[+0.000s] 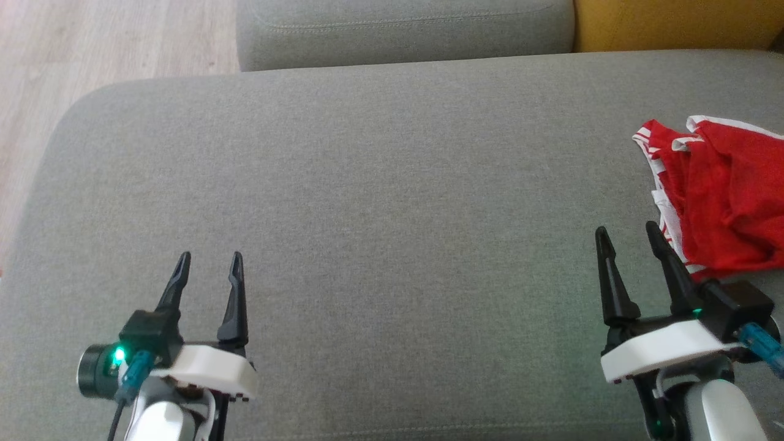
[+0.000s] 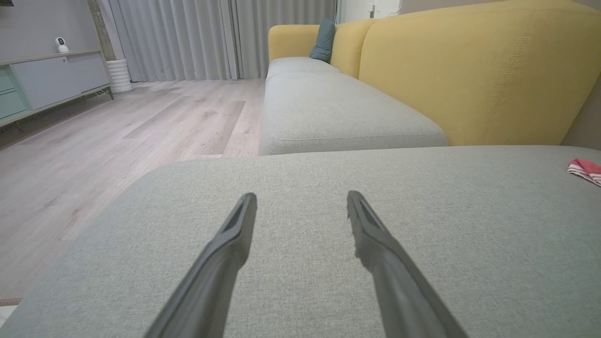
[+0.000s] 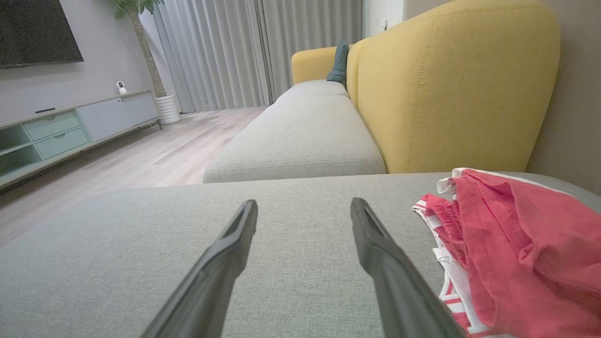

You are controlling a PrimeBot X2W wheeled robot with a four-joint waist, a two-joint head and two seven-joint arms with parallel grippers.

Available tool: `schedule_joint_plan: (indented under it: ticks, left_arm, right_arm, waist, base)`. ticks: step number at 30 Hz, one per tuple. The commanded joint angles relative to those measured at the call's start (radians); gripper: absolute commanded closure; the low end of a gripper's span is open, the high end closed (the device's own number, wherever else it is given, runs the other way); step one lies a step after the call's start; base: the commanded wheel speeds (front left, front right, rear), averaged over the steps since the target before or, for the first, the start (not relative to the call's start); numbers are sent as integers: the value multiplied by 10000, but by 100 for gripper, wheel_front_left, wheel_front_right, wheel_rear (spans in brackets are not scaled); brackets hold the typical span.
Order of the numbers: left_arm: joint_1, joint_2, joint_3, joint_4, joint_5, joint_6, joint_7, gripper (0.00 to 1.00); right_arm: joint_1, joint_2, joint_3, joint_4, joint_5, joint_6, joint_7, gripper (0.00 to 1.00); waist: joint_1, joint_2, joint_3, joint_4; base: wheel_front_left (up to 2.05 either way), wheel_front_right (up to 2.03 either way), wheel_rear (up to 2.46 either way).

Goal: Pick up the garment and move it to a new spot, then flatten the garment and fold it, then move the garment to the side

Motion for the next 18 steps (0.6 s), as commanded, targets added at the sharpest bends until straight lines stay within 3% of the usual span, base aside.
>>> schedule_joint_plan:
  ticks: [1,18]
  left_arm:
    - [-451,217,297,-363,35,54,-32,0]
    - [-595,294,138,-351,6,127,-24,0]
  right_arm:
    - [-328,-22,259,-301,94,-9,-96,0]
    - [-353,-22,277,-226,172,-9,-157,0]
  waist:
    - [1,-1,10,11]
    - [1,-1,93,114]
  base:
    - [0,0,0]
    - [0,0,0]
